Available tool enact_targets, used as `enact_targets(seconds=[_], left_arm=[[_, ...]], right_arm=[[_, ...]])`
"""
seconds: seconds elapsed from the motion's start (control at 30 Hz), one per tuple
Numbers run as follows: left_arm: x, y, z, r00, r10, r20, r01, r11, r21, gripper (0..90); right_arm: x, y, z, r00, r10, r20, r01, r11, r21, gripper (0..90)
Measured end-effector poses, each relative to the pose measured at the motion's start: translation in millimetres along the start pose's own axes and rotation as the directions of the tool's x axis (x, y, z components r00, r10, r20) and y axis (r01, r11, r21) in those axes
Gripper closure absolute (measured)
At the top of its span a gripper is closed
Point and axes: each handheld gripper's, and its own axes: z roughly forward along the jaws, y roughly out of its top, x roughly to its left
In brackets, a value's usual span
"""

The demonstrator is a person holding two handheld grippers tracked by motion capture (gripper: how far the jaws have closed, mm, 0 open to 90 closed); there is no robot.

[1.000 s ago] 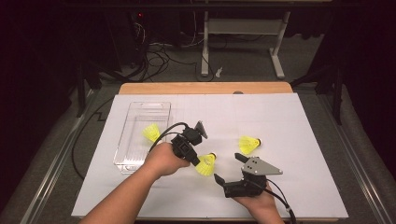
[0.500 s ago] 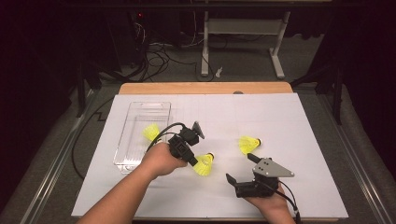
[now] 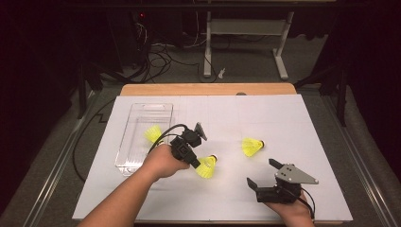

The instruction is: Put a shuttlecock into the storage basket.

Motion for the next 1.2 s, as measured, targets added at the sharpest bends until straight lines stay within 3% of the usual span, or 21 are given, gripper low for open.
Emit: enact_targets(seconds=[0.2,0.8,1.2], left_arm=[[5.1,-5.6,-5.5,1.0,-0.006,0.001,0.006,1.0,-0.002,88.3],[16.7,-19.4,-24.8,0.9995,-0.024,0.018,0.024,0.9997,-0.01,88.4],[24.6,-28.7,-44.0,0.9992,-0.039,0.01,0.039,0.9991,-0.017,88.4]], right_arm=[[-5.7,-12.5,-7.6,0.9999,0.014,0.007,-0.014,1.0,-0.004,0.4],[-14.9,-12.1,-16.6,0.9987,0.044,0.024,-0.043,0.997,-0.066,0.4],[-10.7,-11.4,-14.1,0.9998,0.014,0.011,-0.013,0.998,-0.056,0.7]])
